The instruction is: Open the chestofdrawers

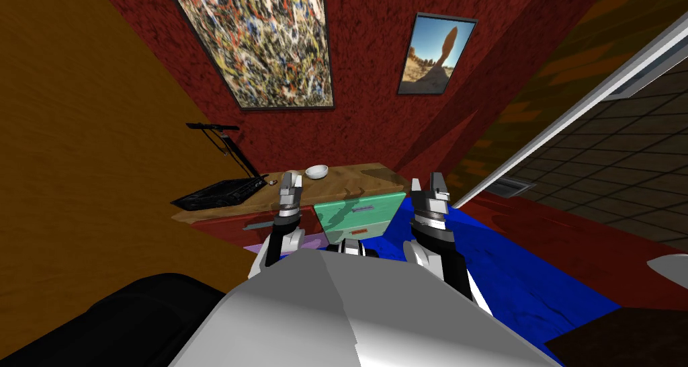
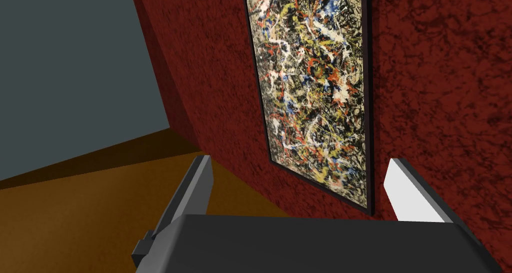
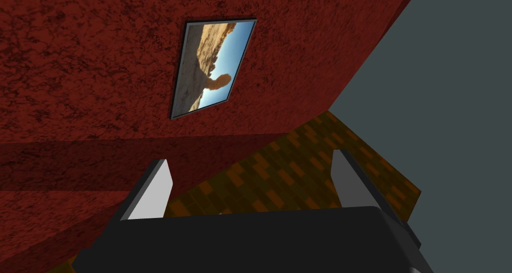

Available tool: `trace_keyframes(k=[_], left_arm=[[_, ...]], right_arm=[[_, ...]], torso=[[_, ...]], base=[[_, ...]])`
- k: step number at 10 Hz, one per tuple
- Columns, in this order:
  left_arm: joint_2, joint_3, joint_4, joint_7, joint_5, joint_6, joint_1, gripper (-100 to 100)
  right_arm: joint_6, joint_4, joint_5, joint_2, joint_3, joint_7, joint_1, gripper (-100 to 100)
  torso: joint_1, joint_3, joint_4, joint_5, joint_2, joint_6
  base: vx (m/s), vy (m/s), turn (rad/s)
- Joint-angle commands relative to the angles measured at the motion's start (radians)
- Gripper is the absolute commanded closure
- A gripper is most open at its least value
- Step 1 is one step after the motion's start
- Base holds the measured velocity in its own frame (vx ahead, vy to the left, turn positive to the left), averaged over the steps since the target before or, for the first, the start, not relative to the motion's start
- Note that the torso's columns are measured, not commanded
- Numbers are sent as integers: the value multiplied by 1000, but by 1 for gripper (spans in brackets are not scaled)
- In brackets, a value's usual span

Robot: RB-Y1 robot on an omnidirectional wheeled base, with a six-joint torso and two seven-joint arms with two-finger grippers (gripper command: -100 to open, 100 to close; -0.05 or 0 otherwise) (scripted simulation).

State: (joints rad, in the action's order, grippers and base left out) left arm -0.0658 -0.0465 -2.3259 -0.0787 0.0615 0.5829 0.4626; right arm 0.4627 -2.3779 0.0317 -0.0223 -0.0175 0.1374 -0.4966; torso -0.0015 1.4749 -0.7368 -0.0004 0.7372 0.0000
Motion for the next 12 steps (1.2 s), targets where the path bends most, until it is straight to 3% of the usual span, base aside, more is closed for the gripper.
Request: trace_keyframes(k=[1, 4, 5, 12], left_arm=[[-43, -3, 47, -2, 0, 0, -6, -100], [-70, -4, 120, -6, 1, 2, -14, -100], [-70, -4, 122, -6, 1, 2, -14, -100], [-85, -6, 315, -17, 4, 10, -36, -100]], right_arm=[[0, 0, 0, 0, 0, 0, 0, 0], [0, 0, 0, 0, 0, 0, 0, 0], [0, 0, 0, 0, 0, 0, 0, 0], [0, 0, 0, 0, 0, 0, 0, 0]], torso=[[1, 1, -1, 0, 1, 0], [1, 1, -1, 0, 1, 0], [1, 1, -1, 0, 0, 0], [2, 1, -1, 1, 1, 0]], base=[[-1, -67, 8], [1, -86, 11], [4, -68, 8], [-4, -85, 12]])
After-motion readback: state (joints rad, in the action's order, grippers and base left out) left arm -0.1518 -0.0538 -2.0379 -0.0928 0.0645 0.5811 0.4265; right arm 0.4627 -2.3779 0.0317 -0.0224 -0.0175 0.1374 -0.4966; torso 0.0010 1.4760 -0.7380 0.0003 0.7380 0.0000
